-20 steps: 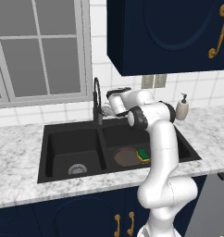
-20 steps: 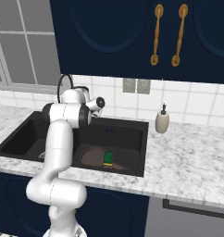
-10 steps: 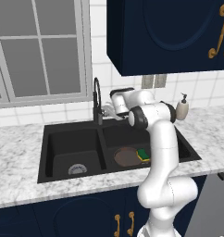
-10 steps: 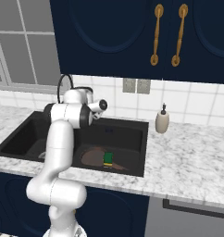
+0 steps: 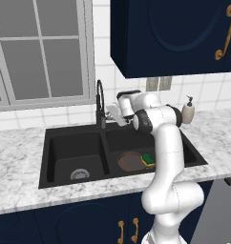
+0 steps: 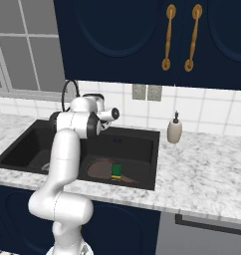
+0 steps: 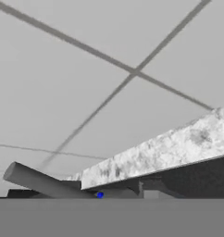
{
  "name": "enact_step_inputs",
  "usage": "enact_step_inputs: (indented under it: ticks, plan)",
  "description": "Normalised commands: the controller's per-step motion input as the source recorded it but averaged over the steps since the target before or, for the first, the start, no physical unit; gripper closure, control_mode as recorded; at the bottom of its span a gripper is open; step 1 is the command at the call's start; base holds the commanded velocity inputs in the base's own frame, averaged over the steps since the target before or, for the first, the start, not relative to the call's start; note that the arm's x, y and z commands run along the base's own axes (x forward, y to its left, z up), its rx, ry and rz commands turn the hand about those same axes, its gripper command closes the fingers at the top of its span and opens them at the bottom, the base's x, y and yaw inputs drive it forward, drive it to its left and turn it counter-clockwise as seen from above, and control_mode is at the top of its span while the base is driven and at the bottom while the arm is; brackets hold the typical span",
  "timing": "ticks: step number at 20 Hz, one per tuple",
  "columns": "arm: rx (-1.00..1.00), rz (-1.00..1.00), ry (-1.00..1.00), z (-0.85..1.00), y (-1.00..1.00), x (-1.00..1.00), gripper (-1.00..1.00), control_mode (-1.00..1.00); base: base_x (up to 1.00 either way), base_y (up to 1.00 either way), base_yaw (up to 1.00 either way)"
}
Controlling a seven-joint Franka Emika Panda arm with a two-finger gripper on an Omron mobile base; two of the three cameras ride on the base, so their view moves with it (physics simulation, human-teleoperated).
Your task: Pick the pan and sponge and place them into the sink. Then turn on the water.
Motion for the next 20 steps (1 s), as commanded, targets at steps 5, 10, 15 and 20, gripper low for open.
enact_step_inputs:
  ticks: [5,10,15,20]
  plan:
    - [0.12,-0.07,0.20,0.00,-0.19,0.00,1.00,-1.00,0.00,0.00,0.00]
    - [0.05,-0.07,0.13,-0.01,-0.13,0.00,1.00,-1.00,0.00,0.00,0.00]
    - [0.00,-0.02,0.02,-0.09,0.00,0.00,1.00,-1.00,0.00,0.00,0.00]
    - [0.00,0.00,0.01,0.00,0.00,0.00,1.00,-1.00,0.00,0.00,0.00]
